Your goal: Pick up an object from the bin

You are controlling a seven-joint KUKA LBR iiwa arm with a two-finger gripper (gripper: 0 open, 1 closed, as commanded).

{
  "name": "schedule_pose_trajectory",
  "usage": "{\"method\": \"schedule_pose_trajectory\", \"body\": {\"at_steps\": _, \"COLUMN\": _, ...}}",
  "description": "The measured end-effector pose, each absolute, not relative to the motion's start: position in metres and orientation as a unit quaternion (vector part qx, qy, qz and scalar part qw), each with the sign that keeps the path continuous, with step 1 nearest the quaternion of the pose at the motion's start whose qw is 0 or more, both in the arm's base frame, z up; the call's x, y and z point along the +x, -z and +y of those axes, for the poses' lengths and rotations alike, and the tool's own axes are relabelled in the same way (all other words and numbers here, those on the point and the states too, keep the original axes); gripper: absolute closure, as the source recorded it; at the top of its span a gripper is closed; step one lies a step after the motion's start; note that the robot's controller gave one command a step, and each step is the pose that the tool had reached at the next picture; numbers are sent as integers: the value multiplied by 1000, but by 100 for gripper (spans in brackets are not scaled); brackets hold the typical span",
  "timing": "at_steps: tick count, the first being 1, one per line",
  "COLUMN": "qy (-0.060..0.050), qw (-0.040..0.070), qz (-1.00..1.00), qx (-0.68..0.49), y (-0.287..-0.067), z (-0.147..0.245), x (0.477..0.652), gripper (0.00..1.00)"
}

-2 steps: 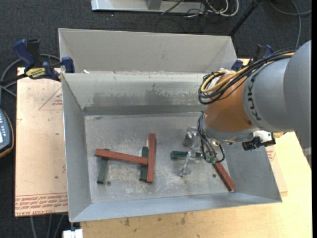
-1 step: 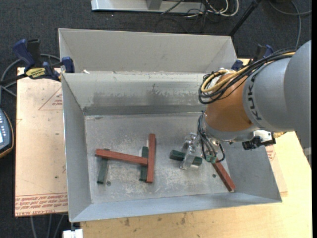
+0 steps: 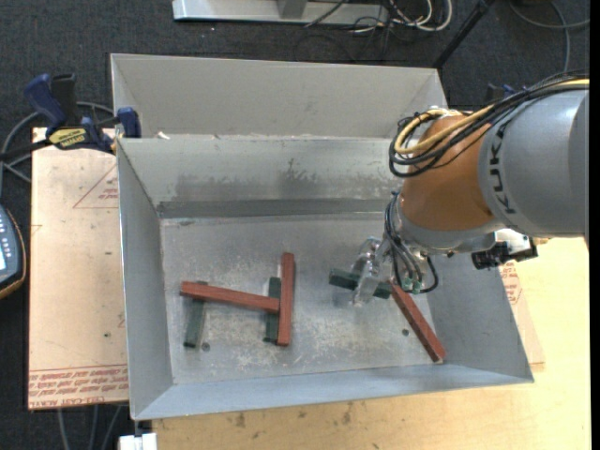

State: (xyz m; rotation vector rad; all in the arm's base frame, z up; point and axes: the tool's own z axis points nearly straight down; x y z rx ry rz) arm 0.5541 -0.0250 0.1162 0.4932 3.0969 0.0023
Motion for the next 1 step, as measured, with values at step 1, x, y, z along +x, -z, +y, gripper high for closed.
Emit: {"method": "schedule_pose_trajectory", "body": {"at_steps": 1, "qy": -1, "qw": 2, "qz": 988, "qx": 157, "y": -141, "z": -25, "x": 555, "gripper": 100}}
